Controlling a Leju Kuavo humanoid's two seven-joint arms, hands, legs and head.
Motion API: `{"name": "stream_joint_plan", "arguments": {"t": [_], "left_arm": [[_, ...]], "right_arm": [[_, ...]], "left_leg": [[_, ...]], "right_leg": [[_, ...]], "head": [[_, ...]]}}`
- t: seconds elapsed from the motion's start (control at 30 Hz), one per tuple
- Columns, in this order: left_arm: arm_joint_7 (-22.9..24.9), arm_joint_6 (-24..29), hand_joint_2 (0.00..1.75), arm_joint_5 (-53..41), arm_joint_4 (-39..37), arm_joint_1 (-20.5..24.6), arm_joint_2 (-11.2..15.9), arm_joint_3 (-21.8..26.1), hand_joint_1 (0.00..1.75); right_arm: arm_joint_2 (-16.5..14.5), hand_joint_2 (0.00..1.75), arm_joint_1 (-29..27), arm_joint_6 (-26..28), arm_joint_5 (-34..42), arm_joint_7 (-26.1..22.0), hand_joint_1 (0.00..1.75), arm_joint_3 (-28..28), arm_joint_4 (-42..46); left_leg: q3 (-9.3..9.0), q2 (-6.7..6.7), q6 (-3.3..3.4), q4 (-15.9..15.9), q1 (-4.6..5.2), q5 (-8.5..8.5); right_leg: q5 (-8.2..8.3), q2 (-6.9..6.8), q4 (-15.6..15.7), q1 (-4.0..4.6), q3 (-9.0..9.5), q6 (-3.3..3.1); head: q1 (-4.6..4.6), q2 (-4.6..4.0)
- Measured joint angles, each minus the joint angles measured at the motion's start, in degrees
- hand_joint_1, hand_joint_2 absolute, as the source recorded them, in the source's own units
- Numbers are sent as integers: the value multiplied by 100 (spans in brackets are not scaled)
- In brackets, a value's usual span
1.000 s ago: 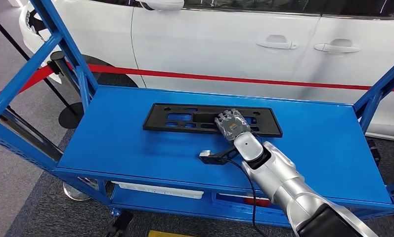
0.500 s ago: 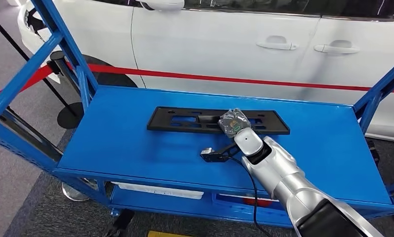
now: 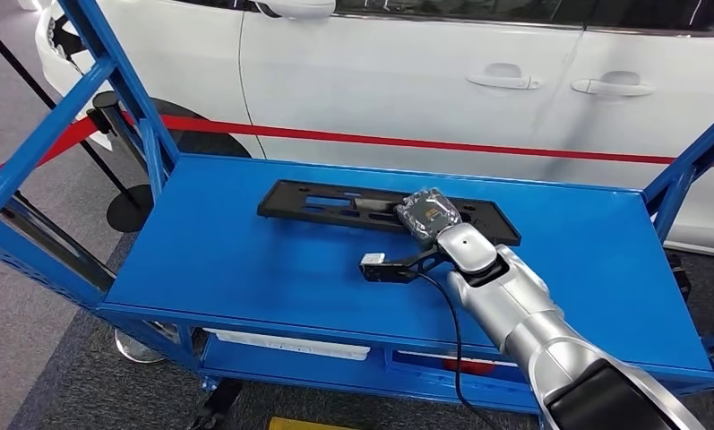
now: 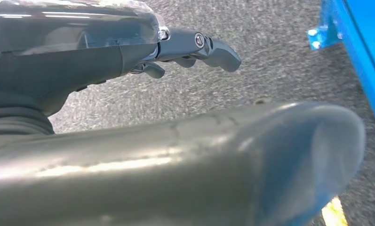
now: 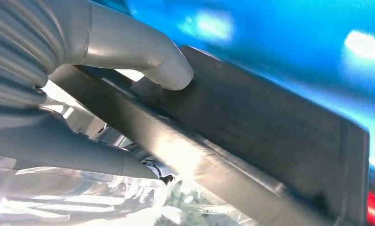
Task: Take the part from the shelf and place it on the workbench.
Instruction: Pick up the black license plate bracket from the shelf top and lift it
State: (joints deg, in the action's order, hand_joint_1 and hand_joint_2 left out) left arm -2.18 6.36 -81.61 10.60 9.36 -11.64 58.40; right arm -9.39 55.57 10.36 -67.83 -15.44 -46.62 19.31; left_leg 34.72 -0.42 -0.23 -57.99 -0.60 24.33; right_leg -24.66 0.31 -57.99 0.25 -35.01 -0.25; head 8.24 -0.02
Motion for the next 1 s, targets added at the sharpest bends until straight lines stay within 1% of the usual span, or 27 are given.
{"name": "stream_joint_plan", "arguments": {"t": [0.03,0.07,0.1,0.17,0.2,0.23,0.27,0.3,0.33,0.37,0.4,0.43,0.5,0.53,0.57,0.6,0.63,0.67,0.7,0.73,0.77,0.8,0.83,0.87,0.9,0.93,1.0], "left_arm": [[-62,16,87,16,0,-8,0,1,0],[-126,40,131,36,0,-14,0,1,0],[-184,71,175,64,0,-21,1,1,0],[-276,155,175,123,0,-50,3,3,0],[-303,200,175,150,0,-72,3,5,0],[-319,243,175,177,0,-95,4,10,0],[-329,278,175,205,0,-117,6,16,0],[-333,308,175,233,0,-133,10,24,0],[-341,333,175,258,0,-147,14,35,0],[-350,355,175,277,0,-156,17,48,0],[-367,379,175,291,0,-161,18,61,0],[-390,400,175,298,0,-170,18,74,0],[-439,425,175,305,0,-190,18,98,0],[-464,424,175,311,0,-200,19,108,0],[-491,415,175,322,0,-202,21,115,0],[-517,403,175,337,0,-200,24,120,0],[-541,390,175,354,0,-196,28,126,0],[-561,379,175,370,0,-194,34,134,0],[-577,374,175,387,0,-195,40,144,0],[-595,372,175,403,0,-198,45,153,0],[-618,373,175,417,0,-201,50,162,0],[-648,378,175,429,0,-203,54,172,0],[-689,398,175,429,0,-203,55,180,0],[-733,433,175,419,0,-203,56,187,0],[-773,484,175,399,0,-203,56,192,0],[-803,554,175,376,0,-204,56,193,0],[-825,741,175,342,0,-209,56,193,0]], "right_arm": [[7,175,-4,146,294,-211,175,159,104],[15,175,-5,257,604,-438,175,338,252],[26,175,-7,294,952,-674,175,552,476],[75,175,-41,100,1734,-1071,175,983,1143],[117,175,-85,-159,2196,-1195,175,1196,1606],[166,175,-147,-476,2676,-1248,175,1389,2114],[216,175,-223,-829,3176,-1266,175,1572,2641],[263,175,-301,-1177,3696,-1268,175,1744,3172],[301,175,-378,-1480,4188,-1264,175,1891,3662],[339,175,-457,-1752,4645,-1250,175,2013,4105],[382,175,-545,-1992,5099,-1229,175,2120,4525],[429,175,-647,-2202,5515,-1203,175,2207,4891],[540,175,-893,-2535,6246,-1163,175,2336,5489],[596,175,-1021,-2650,6529,-1161,175,2377,5710],[655,175,-1136,-2751,6786,-1181,175,2408,5900],[713,175,-1237,-2842,7009,-1213,175,2433,6059],[772,175,-1336,-2933,7202,-1249,175,2453,6191],[826,175,-1440,-3023,7377,-1284,175,2468,6304],[876,175,-1559,-3104,7512,-1304,175,2477,6392],[921,175,-1688,-3186,7627,-1315,175,2482,6467],[953,175,-1821,-3252,7705,-1318,175,2480,6529],[980,175,-1949,-3298,7754,-1319,175,2473,6587],[997,175,-2064,-3326,7780,-1319,175,2461,6642],[1010,175,-2167,-3336,7786,-1321,175,2444,6688],[1020,175,-2259,-3341,7785,-1325,175,2425,6728],[1032,175,-2347,-3344,7782,-1329,175,2408,6755],[1055,175,-2518,-3353,7774,-1343,175,2377,6780]], "left_leg": [[18,3,-31,-34,-1,35],[68,6,-58,-142,-1,118],[176,9,-81,-388,-2,277],[510,11,-110,-1158,-13,678],[672,11,-122,-1521,-17,818],[754,13,-131,-1696,-19,837],[733,14,-134,-1649,-23,737],[601,17,-131,-1359,-27,529],[415,18,-124,-936,-32,300],[229,17,-115,-551,-27,138],[87,13,-94,-261,-23,52],[19,7,-74,-123,-16,49],[-16,-7,-14,-81,-13,86],[-24,-9,21,-66,-21,82],[-36,-8,61,-46,-29,75],[-46,-5,97,-24,-38,66],[-52,-1,122,-13,-40,62],[-52,2,135,-10,-38,61],[-52,4,141,-12,-37,62],[-53,5,143,-15,-36,64],[-54,2,144,-18,-36,66],[-58,-2,140,-23,-36,70],[-63,-7,133,-27,-36,75],[-66,-10,120,-30,-28,81],[-66,-13,101,-34,-21,87],[-66,-13,77,-32,-14,91],[-75,-12,16,-16,-5,92]], "right_leg": [[14,1,20,-15,2,-31],[28,-2,40,-34,6,-67],[38,-6,59,-52,12,-97],[32,-11,59,-48,12,-128],[25,-14,56,-46,15,-133],[15,-16,50,-44,21,-134],[1,-17,43,-46,30,-128],[-20,-17,30,-49,43,-117],[-46,-16,12,-51,53,-98],[-72,-13,-13,-42,55,-75],[-91,-10,-37,-32,49,-52],[-102,-10,-51,-21,43,-29],[-108,-13,-51,-10,47,17],[-133,-16,-68,-16,50,48],[-196,-16,-142,-21,22,79],[-316,-15,-327,-29,-61,112],[-483,-15,-634,-40,-206,141],[-662,-15,-1021,-47,-399,164],[-801,-15,-1394,-55,-589,180],[-846,-16,-1630,-62,-719,188],[-775,-17,-1646,-67,-746,187],[-601,-18,-1419,-70,-649,176],[-376,-19,-1013,-69,-456,155],[-209,-20,-596,-58,-253,131],[-94,-18,-267,-43,-96,107],[-51,-17,-83,-26,-10,86],[-51,-9,-29,-9,5,44]], "head": [[0,0],[1,0],[1,0],[2,0],[2,0],[2,0],[2,0],[2,0],[2,0],[2,0],[2,0],[1,0],[0,0],[-1,0],[0,0],[0,0],[-1,0],[-1,0],[0,0],[0,0],[0,0],[0,0],[0,0],[0,0],[0,0],[0,0],[0,0]]}}
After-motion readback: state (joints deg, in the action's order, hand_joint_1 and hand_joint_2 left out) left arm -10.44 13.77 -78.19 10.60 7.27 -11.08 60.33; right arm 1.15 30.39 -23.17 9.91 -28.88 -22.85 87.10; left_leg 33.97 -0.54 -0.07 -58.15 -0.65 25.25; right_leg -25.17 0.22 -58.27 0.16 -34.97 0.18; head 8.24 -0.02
